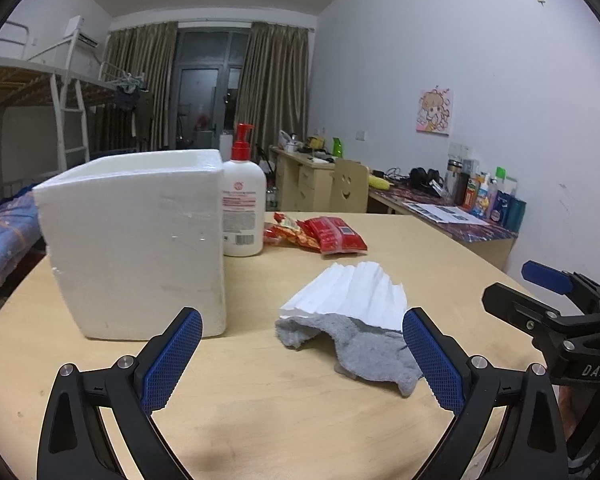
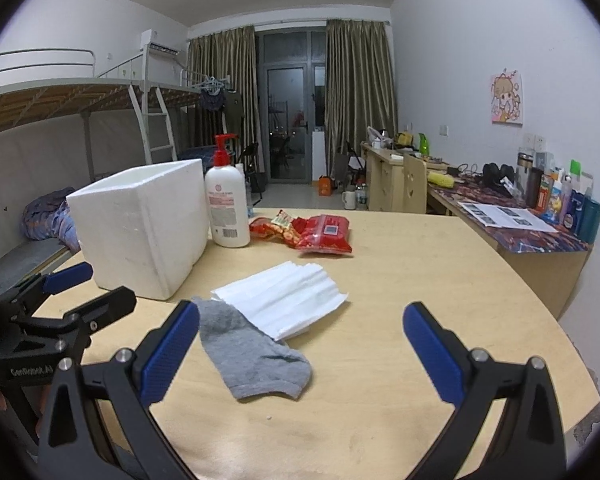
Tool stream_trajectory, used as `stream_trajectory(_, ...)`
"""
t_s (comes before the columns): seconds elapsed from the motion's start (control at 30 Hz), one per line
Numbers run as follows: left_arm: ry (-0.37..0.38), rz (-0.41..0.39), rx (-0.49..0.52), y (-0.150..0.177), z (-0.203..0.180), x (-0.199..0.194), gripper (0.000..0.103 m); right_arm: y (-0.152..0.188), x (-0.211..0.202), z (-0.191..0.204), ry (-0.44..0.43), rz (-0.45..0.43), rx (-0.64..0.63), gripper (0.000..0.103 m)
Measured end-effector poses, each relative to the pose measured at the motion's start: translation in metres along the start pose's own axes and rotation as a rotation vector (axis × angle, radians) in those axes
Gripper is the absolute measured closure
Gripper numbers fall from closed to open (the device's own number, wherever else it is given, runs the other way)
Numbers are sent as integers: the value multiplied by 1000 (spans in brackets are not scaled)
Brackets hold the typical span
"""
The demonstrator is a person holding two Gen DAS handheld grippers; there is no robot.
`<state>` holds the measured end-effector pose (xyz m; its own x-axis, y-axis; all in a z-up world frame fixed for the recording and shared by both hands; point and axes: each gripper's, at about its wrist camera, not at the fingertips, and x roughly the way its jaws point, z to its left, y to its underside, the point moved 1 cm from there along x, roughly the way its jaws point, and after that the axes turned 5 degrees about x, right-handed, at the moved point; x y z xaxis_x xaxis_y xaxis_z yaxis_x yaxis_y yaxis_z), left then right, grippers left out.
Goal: Organize soft objects
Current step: 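Move left gripper toward the grey sock while right gripper approaches the white paper, then close left gripper on the grey sock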
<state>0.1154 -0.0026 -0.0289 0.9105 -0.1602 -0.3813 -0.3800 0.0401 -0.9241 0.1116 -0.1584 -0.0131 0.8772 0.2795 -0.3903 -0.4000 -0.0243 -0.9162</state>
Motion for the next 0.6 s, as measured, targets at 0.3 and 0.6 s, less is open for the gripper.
stream_trajectory(0.3,66,109,-9,-4,-2,38,3,-5,23,-14,18,39,11,0)
stream_trajectory(0.6,105,262,-54,0,-6,83,5,-9,44,-24,9,67,14,0)
